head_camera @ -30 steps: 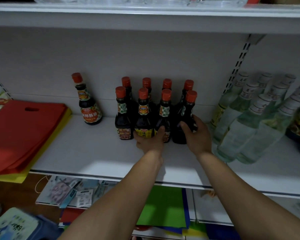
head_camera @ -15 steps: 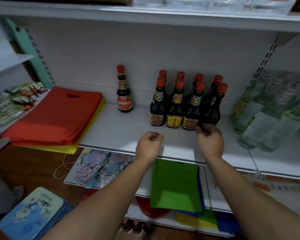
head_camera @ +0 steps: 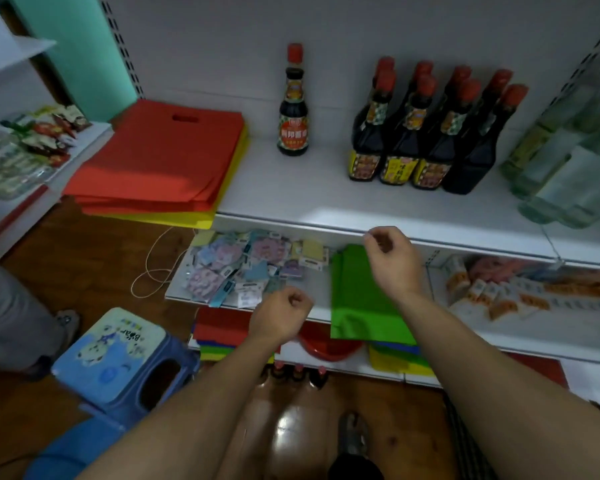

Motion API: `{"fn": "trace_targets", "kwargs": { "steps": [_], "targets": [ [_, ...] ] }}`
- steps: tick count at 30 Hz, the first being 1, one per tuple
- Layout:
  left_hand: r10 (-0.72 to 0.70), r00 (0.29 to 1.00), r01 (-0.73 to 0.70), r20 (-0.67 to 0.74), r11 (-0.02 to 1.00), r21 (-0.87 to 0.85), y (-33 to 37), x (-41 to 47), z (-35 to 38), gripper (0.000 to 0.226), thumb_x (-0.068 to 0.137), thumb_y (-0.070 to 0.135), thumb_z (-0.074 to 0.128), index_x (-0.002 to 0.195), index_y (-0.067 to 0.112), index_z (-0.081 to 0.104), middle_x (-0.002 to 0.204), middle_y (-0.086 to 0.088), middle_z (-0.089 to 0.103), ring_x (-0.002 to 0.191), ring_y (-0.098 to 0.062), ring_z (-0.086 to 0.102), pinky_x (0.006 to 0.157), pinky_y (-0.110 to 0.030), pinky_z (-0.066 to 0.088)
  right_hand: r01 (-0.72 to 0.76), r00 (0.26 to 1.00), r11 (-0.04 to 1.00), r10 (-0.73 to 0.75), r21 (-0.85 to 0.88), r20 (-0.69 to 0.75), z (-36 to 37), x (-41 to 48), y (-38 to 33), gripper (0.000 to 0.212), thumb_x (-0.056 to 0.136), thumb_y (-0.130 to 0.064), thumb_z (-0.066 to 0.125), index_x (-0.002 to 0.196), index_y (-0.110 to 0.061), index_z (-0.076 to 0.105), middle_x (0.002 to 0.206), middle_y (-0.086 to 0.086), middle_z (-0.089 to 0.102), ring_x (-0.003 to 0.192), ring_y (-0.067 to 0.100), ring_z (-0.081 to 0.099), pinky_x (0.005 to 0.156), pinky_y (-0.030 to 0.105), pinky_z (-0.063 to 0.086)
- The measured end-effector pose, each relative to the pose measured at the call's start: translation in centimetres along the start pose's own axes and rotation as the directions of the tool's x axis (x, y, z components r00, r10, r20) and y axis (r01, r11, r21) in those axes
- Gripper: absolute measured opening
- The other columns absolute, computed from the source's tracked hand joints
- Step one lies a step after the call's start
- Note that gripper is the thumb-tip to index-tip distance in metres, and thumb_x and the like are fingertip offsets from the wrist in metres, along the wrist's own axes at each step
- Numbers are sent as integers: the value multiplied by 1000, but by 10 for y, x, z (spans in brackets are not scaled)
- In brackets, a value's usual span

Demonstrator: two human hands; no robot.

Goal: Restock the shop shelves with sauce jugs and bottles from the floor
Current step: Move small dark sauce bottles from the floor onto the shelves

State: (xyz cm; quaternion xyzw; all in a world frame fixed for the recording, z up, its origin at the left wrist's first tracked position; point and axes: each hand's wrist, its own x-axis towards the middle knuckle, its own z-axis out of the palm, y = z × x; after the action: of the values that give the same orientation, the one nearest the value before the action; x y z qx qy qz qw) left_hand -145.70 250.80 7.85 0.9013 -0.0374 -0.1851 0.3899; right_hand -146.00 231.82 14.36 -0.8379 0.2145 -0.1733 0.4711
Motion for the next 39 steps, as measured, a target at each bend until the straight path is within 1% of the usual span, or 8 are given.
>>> {"fn": "trace_targets", "kwargs": {
  "steps": [8,11,15,21,25,28,33,39],
  "targets": [
    [-194,972,207,132,974,-91,-99,-13,55,20,74,47,56,69,28,59,78,1,68,90,-24,65,80,-36,51,-99,985,984,118,-145,127,50,-47,64,22,90,-25,62,107,-11,66,97,1,66,87,13,57,78,21,41],
    [-271,942,277,196,961,-2,-132,-13,86,23,85,41,53,65,29,53,84,3,66,98,-23,63,82,-30,45,-149,967,970,183,-192,175,73,-52,105,22,90,-24,61,108,-12,66,102,5,68,90,16,60,79,24,42],
    [-364,901,362,237,931,54,-184,-2,132,23,80,48,47,85,29,59,113,-2,66,110,-21,59,94,-26,40,-203,936,944,265,-260,231,106,-55,175,21,91,-21,58,108,-12,66,106,8,68,98,24,61,76,23,38],
    [-448,855,433,261,894,116,-273,49,227,35,89,46,54,116,25,62,121,-2,64,111,-23,58,97,-36,46,-243,867,884,383,-399,320,163,-64,313,21,89,-30,60,108,-22,65,106,1,67,95,18,60,73,22,35],
    [-437,864,409,249,899,158,-324,90,288,29,91,41,54,114,24,61,117,0,65,109,-23,60,92,-34,49,-318,813,862,463,-395,354,203,-77,402,24,91,-33,57,113,-25,61,102,-5,66,90,14,58,66,20,38],
    [-447,863,413,234,893,179,-367,117,328,42,88,45,56,125,25,56,125,1,62,111,-24,59,92,-34,49,-310,804,863,462,-399,375,234,-85,459,21,92,-29,58,110,-19,63,97,-4,63,82,9,53,57,1,34],
    [-403,899,396,173,915,77,-420,161,380,53,86,36,63,136,29,46,132,2,57,113,-24,58,87,-32,47,-269,827,864,434,-426,358,282,-89,542,23,89,-32,57,111,-25,60,109,0,65,95,19,61,79,34,51],
    [-263,962,273,76,942,-194,-436,189,426,61,78,41,59,136,32,44,131,10,54,112,-6,49,90,-30,43,-297,841,879,426,-372,334,318,-93,598,42,87,-29,65,126,-22,52,123,0,56,106,14,53,81,24,37]
  ]
}}
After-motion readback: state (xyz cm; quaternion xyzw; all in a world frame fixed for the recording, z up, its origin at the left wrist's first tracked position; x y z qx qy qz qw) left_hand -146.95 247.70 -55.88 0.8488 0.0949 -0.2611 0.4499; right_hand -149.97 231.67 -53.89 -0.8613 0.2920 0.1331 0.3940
